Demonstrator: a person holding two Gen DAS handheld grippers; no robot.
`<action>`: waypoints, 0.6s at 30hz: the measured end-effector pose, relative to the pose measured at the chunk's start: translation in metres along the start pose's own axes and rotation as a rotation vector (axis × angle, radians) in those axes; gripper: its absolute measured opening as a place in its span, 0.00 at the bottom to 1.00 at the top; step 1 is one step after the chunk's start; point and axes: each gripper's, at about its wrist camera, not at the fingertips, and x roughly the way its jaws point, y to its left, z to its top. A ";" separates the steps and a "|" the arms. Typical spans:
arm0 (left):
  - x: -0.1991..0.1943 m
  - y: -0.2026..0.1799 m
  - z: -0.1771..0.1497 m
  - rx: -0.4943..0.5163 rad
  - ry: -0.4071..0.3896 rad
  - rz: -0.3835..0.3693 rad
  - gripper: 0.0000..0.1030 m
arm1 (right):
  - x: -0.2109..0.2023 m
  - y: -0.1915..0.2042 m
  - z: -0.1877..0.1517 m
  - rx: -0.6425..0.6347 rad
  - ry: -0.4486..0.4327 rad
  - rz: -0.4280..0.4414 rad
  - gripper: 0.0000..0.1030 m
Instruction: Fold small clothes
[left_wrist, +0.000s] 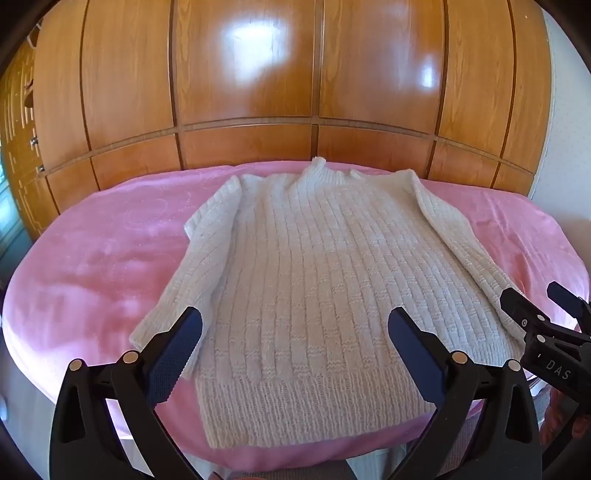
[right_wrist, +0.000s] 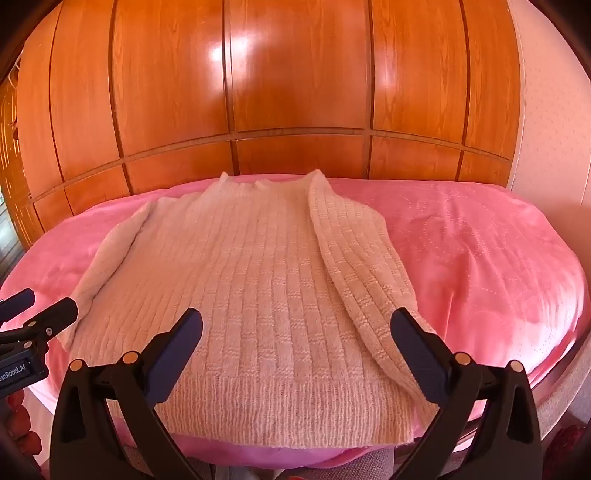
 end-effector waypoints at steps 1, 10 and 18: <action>0.000 0.000 0.000 -0.003 0.001 -0.002 0.97 | 0.000 0.000 0.000 0.001 0.001 0.000 0.98; 0.002 0.003 -0.011 0.007 -0.004 -0.003 0.97 | -0.003 0.001 0.001 0.013 0.005 0.008 0.98; 0.003 -0.002 -0.007 0.002 0.023 0.002 0.97 | 0.002 -0.001 0.000 0.015 0.011 0.013 0.98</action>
